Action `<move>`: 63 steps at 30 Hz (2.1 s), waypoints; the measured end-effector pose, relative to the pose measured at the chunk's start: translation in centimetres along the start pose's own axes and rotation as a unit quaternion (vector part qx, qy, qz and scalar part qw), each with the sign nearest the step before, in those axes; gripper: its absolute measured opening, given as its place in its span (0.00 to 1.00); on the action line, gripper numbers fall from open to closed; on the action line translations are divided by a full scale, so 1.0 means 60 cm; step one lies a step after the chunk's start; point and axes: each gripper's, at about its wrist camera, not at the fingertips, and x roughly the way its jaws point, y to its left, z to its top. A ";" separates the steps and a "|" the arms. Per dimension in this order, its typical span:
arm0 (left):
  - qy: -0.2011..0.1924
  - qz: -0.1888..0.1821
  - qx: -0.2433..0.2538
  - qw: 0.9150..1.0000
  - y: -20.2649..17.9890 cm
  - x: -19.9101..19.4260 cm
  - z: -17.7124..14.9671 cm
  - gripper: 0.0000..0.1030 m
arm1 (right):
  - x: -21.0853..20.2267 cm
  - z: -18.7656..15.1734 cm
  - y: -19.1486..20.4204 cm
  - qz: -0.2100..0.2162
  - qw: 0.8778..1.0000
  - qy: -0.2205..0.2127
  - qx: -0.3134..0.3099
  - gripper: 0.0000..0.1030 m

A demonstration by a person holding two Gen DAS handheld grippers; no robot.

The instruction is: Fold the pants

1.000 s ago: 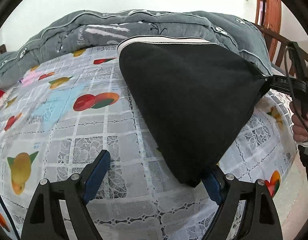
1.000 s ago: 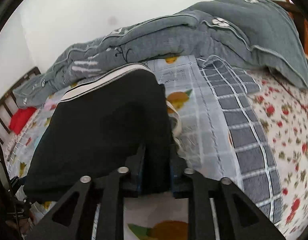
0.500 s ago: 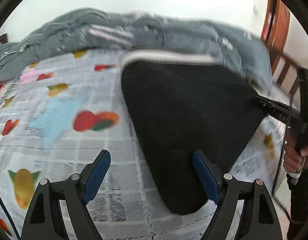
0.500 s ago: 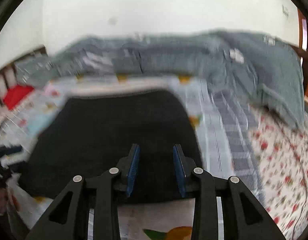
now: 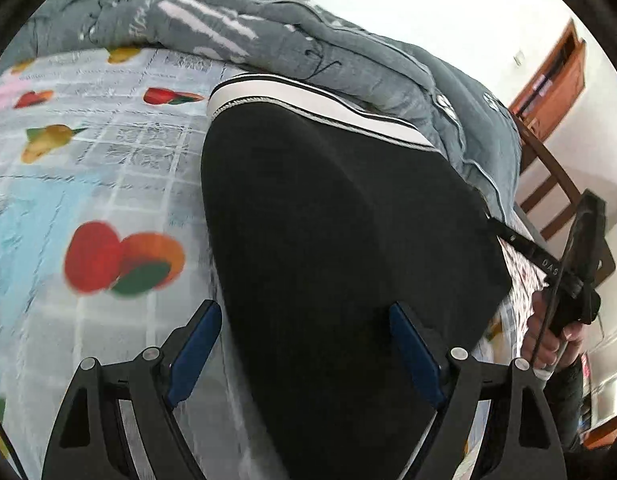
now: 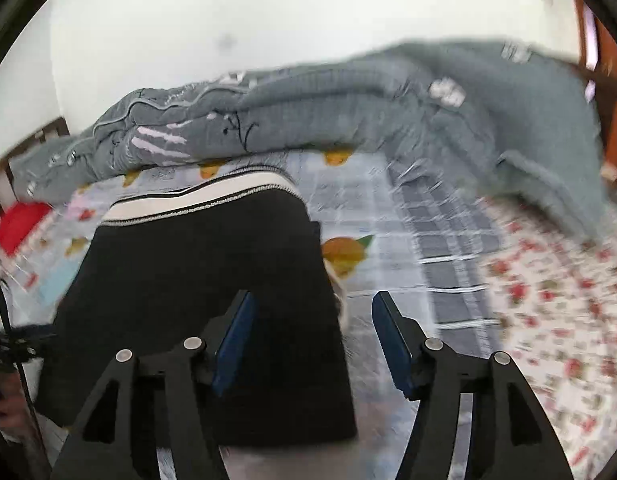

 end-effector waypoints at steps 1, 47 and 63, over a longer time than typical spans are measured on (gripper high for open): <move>0.009 -0.002 -0.010 1.000 0.010 0.018 0.011 0.82 | 0.017 0.007 -0.005 0.012 1.000 0.014 0.008 0.59; -0.016 0.084 -0.025 0.996 0.254 -0.183 0.010 0.69 | 0.178 0.074 0.315 0.103 0.988 0.104 -0.046 0.42; -0.085 0.163 0.105 0.977 0.124 -0.172 0.080 0.69 | 0.045 0.029 0.282 0.053 0.998 0.006 -0.031 0.32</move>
